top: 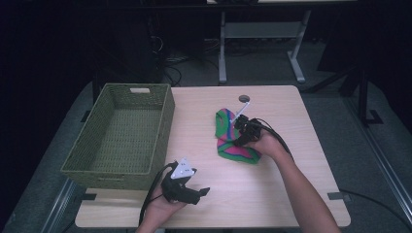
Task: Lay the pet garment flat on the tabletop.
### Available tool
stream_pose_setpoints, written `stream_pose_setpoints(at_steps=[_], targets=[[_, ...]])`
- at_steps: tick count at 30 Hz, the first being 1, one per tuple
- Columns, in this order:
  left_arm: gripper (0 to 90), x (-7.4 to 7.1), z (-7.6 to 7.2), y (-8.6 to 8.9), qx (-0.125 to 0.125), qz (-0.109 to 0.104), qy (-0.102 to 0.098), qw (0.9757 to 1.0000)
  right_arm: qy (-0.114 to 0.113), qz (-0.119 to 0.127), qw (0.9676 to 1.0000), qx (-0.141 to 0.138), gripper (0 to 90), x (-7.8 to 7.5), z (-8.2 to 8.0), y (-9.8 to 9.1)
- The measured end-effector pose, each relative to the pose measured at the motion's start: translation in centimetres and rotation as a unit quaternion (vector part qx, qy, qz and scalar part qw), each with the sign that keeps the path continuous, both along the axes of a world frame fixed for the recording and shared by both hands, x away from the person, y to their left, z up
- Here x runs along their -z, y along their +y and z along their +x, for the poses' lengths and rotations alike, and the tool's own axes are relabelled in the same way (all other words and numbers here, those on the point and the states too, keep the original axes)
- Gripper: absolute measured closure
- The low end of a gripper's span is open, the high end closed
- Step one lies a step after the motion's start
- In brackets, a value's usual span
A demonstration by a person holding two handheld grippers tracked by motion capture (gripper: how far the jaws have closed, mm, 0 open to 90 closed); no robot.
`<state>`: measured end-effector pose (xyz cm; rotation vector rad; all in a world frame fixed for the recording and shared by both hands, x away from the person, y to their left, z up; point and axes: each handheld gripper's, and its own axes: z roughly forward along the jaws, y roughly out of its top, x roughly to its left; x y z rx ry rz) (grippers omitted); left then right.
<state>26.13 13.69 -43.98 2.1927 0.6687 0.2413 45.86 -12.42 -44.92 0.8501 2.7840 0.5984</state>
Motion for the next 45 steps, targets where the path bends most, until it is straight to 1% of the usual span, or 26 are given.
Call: stream_pose_setpoints(at_steps=[1,2,4,5,6,8,9,10,11,13,14,18,21,23,26,30,32,33,34,37,38,39,41,43,44,45], targets=[[20.3,0.0,0.0,0.0,0.0,0.0,0.0,1.0,0.0,0.0,1.0,0.0,38.7,0.0,0.0,0.0],[20.4,0.0,0.0,-0.1,-0.002,-0.004,0.0,1.0,-0.001,0.0,1.0,0.002,41.7,0.0,0.0,0.0],[20.4,0.0,0.0,0.0,-0.001,-0.001,0.0,1.0,-0.001,-0.001,1.0,0.002,43.8,-0.1,0.0,0.0],[20.4,0.0,0.0,0.0,-0.001,-0.001,0.0,1.0,-0.003,-0.003,1.0,0.003,46.3,-0.1,0.1,-0.1],[20.4,0.0,0.0,0.0,-0.001,0.0,0.001,1.0,-0.006,-0.005,1.0,0.005,51.2,-0.2,0.1,-0.1],[20.4,0.0,0.1,0.0,-0.001,-0.001,0.001,1.0,-0.009,-0.009,0.9999,0.004,55.5,-0.2,0.2,-0.2],[20.4,0.0,0.1,0.0,-0.001,-0.001,0.001,1.0,-0.009,-0.009,0.9999,0.004,55.5,-0.2,0.2,-0.2],[20.5,0.0,0.0,-0.1,-0.001,-0.003,0.001,1.0,-0.013,-0.013,0.9998,0.005,60.4,-0.3,0.3,-0.2],[20.5,0.0,0.0,-0.1,-0.001,-0.003,0.001,1.0,-0.013,-0.013,0.9998,0.005,60.4,-0.3,0.3,-0.2],[20.5,0.0,0.0,-0.1,0.0,-0.002,0.001,1.0,-0.021,-0.02,0.9996,0.004,65.6,-0.3,0.3,-0.2],[20.5,0.0,0.0,-0.1,-0.001,-0.003,0.001,1.0,-0.028,-0.027,0.9992,0.003,70.0,-0.3,0.3,-0.1],[20.6,0.0,0.0,-0.1,-0.003,-0.004,0.002,1.0,-0.035,-0.033,0.9988,0.001,74.3,-0.3,0.3,-0.1],[20.6,0.0,0.0,0.0,-0.002,-0.003,0.001,1.0,-0.034,-0.029,0.999,0.001,75.9,-0.4,0.3,-0.2],[20.6,0.0,0.1,0.0,-0.002,-0.004,0.002,1.0,-0.028,-0.022,0.9994,0.006,76.8,-0.5,0.3,-0.3],[20.6,0.0,0.1,0.0,-0.005,-0.006,0.003,1.0,-0.025,-0.013,0.9996,0.0,77.6,-0.8,0.3,-0.7],[20.6,0.0,0.2,0.1,-0.003,-0.003,0.001,1.0,-0.029,0.008,0.9996,-0.001,78.1,-1.9,0.0,-1.3],[20.6,0.0,0.1,0.0,-0.004,-0.006,0.004,1.0,-0.026,0.018,0.9995,0.003,78.2,-2.3,-0.1,-1.6],[20.6,0.0,0.1,0.0,-0.004,-0.006,0.004,1.0,-0.026,0.018,0.9995,0.003,78.2,-2.3,-0.1,-1.6],[20.6,0.0,0.1,0.0,-0.003,-0.003,0.003,1.0,-0.032,0.018,0.9993,0.001,78.2,-2.6,-0.3,-1.9],[20.6,0.0,0.1,0.0,-0.003,-0.002,0.005,1.0,-0.034,0.024,0.9991,0.001,78.3,-3.1,-0.4,-2.2],[20.6,0.0,0.1,0.0,-0.003,-0.002,0.005,1.0,-0.036,0.028,0.999,0.002,78.4,-3.3,-0.5,-2.4],[20.5,0.0,0.1,0.0,-0.003,-0.002,0.005,1.0,-0.04,0.037,0.9985,0.001,78.4,-3.8,-0.6,-2.7],[20.5,0.0,0.1,0.0,-0.004,-0.005,0.006,1.0,-0.041,0.041,0.9983,0.003,78.4,-3.9,-0.6,-2.8],[20.5,0.0,0.1,0.0,-0.002,-0.001,0.002,1.0,-0.038,0.041,0.9984,0.002,78.5,-4.2,-0.6,-2.9],[20.5,0.0,0.1,0.0,-0.003,-0.003,0.004,1.0,-0.041,0.037,0.9985,0.001,78.5,-4.4,-0.6,-3.0],[20.5,0.0,0.1,0.0,-0.003,-0.003,0.004,1.0,-0.042,0.04,0.9983,0.001,78.5,-4.7,-0.6,-3.0]])
